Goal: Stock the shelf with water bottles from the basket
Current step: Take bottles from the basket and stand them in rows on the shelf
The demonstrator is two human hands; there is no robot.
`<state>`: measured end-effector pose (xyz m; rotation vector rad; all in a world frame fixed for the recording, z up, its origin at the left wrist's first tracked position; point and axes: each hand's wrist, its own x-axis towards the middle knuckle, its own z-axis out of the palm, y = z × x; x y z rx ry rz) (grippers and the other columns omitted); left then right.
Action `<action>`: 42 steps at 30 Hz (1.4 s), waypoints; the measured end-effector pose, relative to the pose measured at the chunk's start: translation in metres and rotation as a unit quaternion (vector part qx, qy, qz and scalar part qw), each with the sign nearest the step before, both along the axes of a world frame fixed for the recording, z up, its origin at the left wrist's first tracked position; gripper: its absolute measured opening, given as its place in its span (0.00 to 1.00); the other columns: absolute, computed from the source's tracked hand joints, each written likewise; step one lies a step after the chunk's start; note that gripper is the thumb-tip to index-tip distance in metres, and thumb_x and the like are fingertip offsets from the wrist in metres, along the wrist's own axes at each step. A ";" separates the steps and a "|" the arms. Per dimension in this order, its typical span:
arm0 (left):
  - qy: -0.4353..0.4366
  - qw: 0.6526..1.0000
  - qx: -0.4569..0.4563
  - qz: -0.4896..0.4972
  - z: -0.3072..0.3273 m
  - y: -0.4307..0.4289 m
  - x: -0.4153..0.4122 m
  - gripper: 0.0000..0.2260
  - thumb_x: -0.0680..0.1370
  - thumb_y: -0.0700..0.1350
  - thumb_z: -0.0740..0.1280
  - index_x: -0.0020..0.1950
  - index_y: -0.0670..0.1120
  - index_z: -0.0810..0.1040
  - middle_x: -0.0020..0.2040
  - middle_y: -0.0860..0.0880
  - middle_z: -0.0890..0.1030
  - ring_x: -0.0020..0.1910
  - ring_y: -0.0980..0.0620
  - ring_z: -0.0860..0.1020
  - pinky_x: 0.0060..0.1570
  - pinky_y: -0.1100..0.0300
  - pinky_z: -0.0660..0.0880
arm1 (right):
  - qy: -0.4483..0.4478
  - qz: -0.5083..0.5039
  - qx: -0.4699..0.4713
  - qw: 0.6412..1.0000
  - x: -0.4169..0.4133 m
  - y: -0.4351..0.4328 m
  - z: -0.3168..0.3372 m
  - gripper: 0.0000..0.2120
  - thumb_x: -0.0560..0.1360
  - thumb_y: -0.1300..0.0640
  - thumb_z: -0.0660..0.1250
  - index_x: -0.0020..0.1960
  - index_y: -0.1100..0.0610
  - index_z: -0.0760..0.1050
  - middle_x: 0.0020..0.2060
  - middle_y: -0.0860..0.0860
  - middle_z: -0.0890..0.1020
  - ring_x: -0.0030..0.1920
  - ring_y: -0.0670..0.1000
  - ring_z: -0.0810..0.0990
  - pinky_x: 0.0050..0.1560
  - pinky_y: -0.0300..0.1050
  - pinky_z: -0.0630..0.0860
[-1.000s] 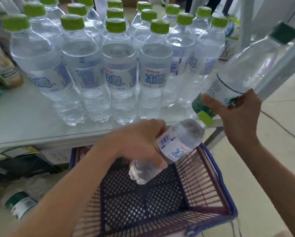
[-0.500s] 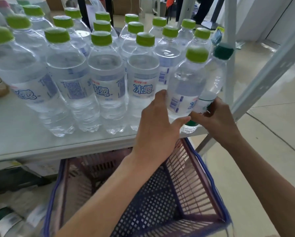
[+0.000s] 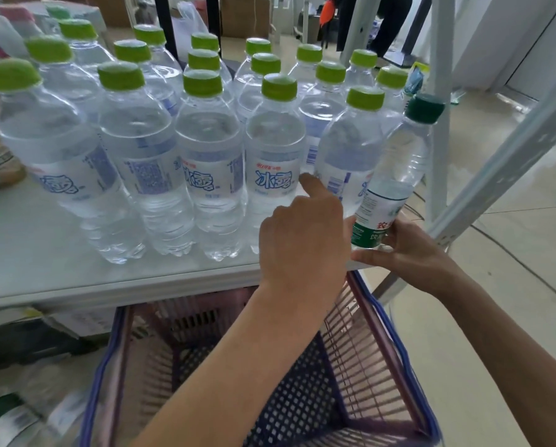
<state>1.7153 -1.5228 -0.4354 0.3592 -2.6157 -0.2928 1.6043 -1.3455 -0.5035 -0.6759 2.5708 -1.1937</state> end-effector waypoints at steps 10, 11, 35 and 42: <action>-0.111 0.991 0.067 -0.041 0.000 -0.007 -0.001 0.25 0.82 0.60 0.60 0.33 0.47 0.57 0.30 0.52 0.59 0.37 0.49 0.70 0.38 0.58 0.66 | 0.056 -0.053 0.034 0.996 0.004 -0.012 0.002 0.37 0.61 0.39 0.81 0.67 0.47 0.75 0.51 0.37 0.83 0.47 0.42 0.83 0.49 0.44 0.81; -0.107 0.991 0.066 -0.042 -0.002 -0.008 -0.001 0.25 0.82 0.58 0.61 0.33 0.47 0.57 0.30 0.53 0.59 0.37 0.49 0.70 0.38 0.58 0.66 | 0.072 -0.061 0.044 0.995 0.006 -0.013 0.003 0.36 0.62 0.41 0.82 0.67 0.48 0.75 0.50 0.35 0.81 0.44 0.40 0.81 0.45 0.39 0.78; -0.127 0.984 0.105 -0.066 -0.053 -0.011 0.001 0.18 0.81 0.59 0.64 0.40 0.47 0.69 0.36 0.49 0.75 0.40 0.47 0.80 0.41 0.55 0.76 | 0.129 -0.060 0.122 0.982 0.014 -0.020 0.012 0.40 0.66 0.43 0.81 0.72 0.53 0.70 0.61 0.48 0.83 0.53 0.45 0.78 0.43 0.31 0.69; -0.142 0.982 0.097 -0.082 -0.063 -0.012 0.003 0.10 0.82 0.51 0.64 0.48 0.45 0.77 0.43 0.47 0.81 0.43 0.46 0.81 0.42 0.54 0.78 | 0.136 -0.064 0.120 0.981 0.009 -0.012 0.018 0.31 0.64 0.51 0.84 0.63 0.53 0.77 0.51 0.47 0.84 0.48 0.47 0.82 0.43 0.34 0.72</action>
